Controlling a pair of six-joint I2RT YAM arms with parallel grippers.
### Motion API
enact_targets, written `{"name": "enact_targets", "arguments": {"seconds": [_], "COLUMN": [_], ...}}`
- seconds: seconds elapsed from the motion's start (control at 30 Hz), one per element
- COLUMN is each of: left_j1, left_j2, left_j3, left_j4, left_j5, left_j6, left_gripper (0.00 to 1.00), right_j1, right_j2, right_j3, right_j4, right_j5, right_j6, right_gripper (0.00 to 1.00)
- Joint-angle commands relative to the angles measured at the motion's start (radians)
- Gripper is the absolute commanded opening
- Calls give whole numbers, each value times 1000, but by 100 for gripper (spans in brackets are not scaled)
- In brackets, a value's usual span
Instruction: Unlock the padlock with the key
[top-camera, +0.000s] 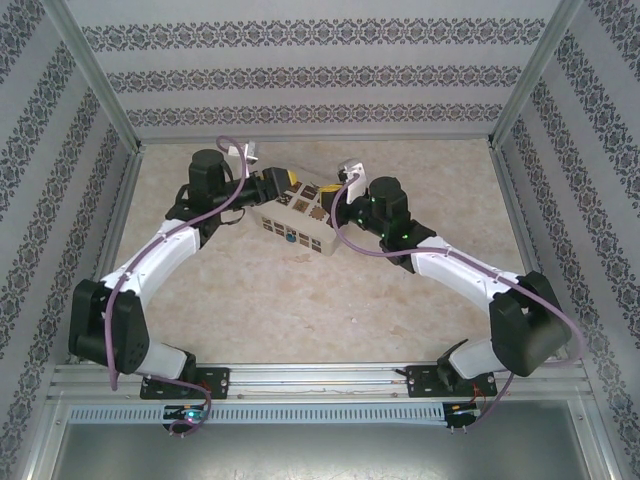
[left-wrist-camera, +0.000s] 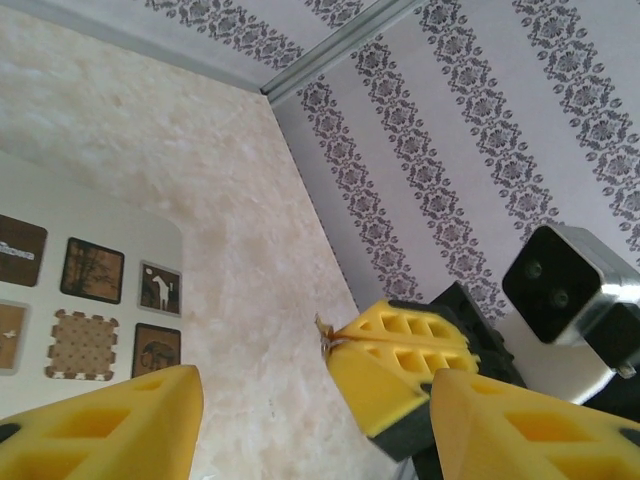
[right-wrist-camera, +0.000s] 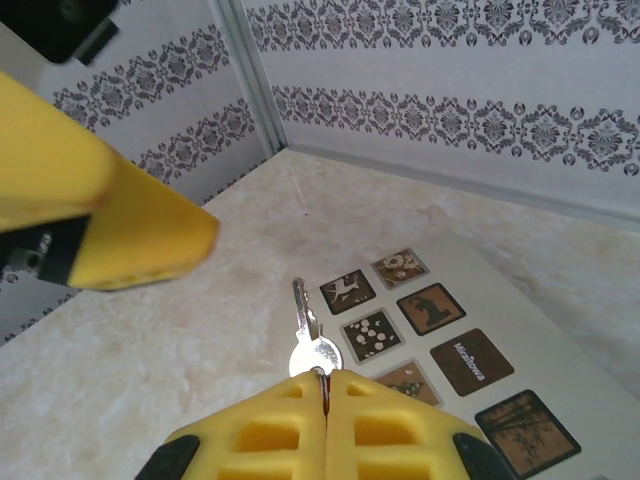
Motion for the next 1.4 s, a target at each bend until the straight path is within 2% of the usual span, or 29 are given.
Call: {"name": "enact_targets", "arguments": {"seconds": [0.0,0.47,0.9,1.03,1.1,1.2,1.37], "left_j1": [-26,-58,-69,-68,-65,-42,20], "left_j2": [35,135,153,148,136,114,78], "left_j3": [38,59,67,77,87,89,83], "left_j4": [117,281,280,258,222,190,193], "left_j5": [13,22,24,23,24,28,94], "left_j6": [-79,-195,-194,-176,-147,-123,-94], "left_gripper": [59,42,14,0,0,0,0], "right_j1": [12,30,31,30,27,6,-73], "right_j2": [13,20,42,47,44,30,2], "right_j3": [38,35,51,53,49,35,13], "right_j4": [89,112,116,117,119,122,162], "right_j5": [-32,-34,-22,-21,-21,-58,-235], "right_j6": [30,48,61,66,74,99,197], "right_gripper": [0,0,0,0,6,20,41]}}
